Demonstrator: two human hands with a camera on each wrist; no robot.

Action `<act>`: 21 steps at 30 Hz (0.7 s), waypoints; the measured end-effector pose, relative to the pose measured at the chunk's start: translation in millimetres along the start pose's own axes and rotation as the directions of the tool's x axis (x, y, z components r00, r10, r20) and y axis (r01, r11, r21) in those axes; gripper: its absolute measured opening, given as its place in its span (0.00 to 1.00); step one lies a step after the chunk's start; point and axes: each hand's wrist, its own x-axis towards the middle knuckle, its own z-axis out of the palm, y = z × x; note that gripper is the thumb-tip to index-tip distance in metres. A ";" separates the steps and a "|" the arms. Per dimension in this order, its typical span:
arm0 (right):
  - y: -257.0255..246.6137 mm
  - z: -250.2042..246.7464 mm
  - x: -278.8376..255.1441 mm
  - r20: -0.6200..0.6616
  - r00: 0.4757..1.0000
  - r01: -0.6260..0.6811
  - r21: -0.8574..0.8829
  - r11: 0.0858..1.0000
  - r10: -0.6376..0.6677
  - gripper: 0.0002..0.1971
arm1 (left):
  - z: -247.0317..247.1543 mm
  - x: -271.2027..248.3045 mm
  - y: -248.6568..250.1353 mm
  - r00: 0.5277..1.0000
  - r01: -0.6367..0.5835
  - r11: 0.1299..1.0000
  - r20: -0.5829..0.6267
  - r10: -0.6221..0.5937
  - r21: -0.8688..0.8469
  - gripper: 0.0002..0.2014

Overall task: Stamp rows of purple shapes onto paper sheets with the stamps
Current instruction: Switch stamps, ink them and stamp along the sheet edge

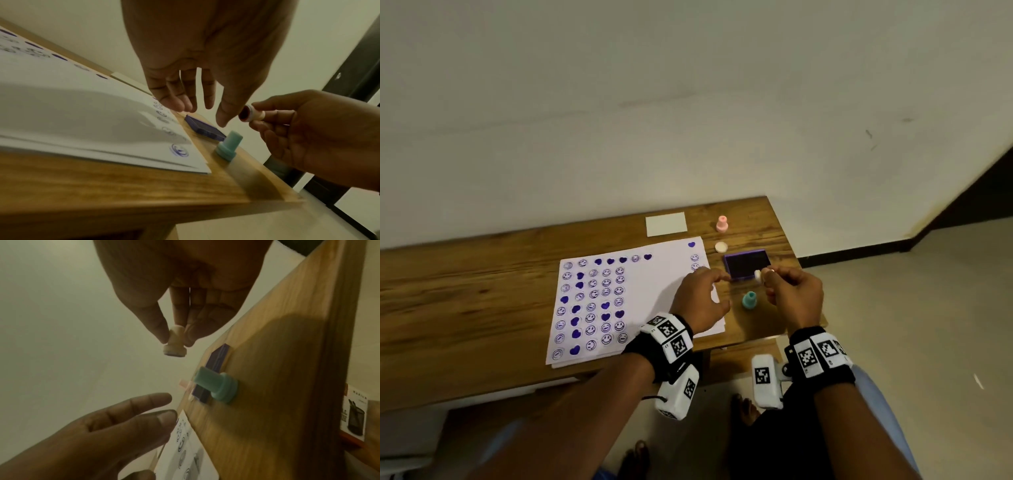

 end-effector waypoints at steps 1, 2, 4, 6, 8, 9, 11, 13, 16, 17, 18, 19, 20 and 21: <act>0.0 -0.6 2.3 -0.001 1.000 -0.005 0.017 1.000 0.005 0.02 | 2.8 3.3 1.7 1.000 -0.010 1.000 0.006 0.010 0.008 0.22; 0.7 -2.8 5.6 -0.005 1.000 -0.009 0.030 1.000 0.009 0.02 | 7.1 6.9 3.9 1.000 -0.014 1.000 0.020 0.014 0.008 0.23; 1.8 -5.1 10.4 -0.002 1.000 -0.015 0.046 0.999 0.015 0.03 | 11.7 12.3 4.4 0.999 -0.034 0.999 0.027 0.035 -0.011 0.22; 4.2 -5.6 13.3 0.003 1.000 -0.024 0.048 0.999 0.024 0.03 | 11.2 17.6 2.3 0.998 -0.057 0.998 -0.022 0.057 -0.016 0.19; 6.4 -6.4 16.4 0.012 0.999 -0.031 0.038 0.999 0.031 0.02 | 9.0 29.5 -1.0 0.996 -0.060 0.998 -0.063 0.061 0.021 0.16; 7.0 -6.2 17.9 0.019 0.999 -0.034 0.034 0.999 0.033 0.01 | 7.2 38.1 -3.4 0.996 -0.063 0.996 -0.066 0.067 0.059 0.15; 6.5 -3.3 20.0 0.032 0.999 -0.037 0.033 0.999 0.036 0.01 | 0.7 57.4 -9.5 0.993 -0.084 0.987 -0.074 0.095 0.138 0.16; 6.8 -0.5 21.9 0.023 0.999 -0.035 0.042 0.998 0.034 0.01 | -3.7 80.1 -13.5 0.988 -0.131 0.965 -0.050 0.146 0.226 0.16; 6.8 2.3 22.9 0.029 0.999 -0.040 0.060 0.997 0.038 0.02 | -6.3 110.3 -16.0 0.979 -0.198 0.897 0.040 0.199 0.396 0.17; 7.7 0.9 23.2 0.035 0.999 -0.040 0.060 0.997 0.038 0.03 | -4.7 117.7 -15.3 0.974 -0.224 0.865 0.079 0.211 0.450 0.18; 7.3 1.4 23.2 0.043 0.998 -0.041 0.058 0.997 0.039 0.03 | -5.2 122.8 -15.1 0.969 -0.246 0.831 0.117 0.216 0.499 0.19; 8.1 1.1 23.5 0.044 0.998 -0.048 0.060 0.997 0.045 0.03 | -4.3 126.7 -14.7 0.964 -0.267 0.798 0.153 0.219 0.540 0.20; 8.7 1.2 23.5 0.045 0.998 -0.057 0.064 0.996 0.054 0.03 | -4.1 129.4 -14.8 0.960 -0.279 0.777 0.174 0.219 0.564 0.20; 9.5 1.4 23.9 0.045 0.997 -0.067 0.071 0.995 0.064 0.04 | -4.5 130.9 -14.0 0.960 -0.279 0.769 0.181 0.213 0.576 0.19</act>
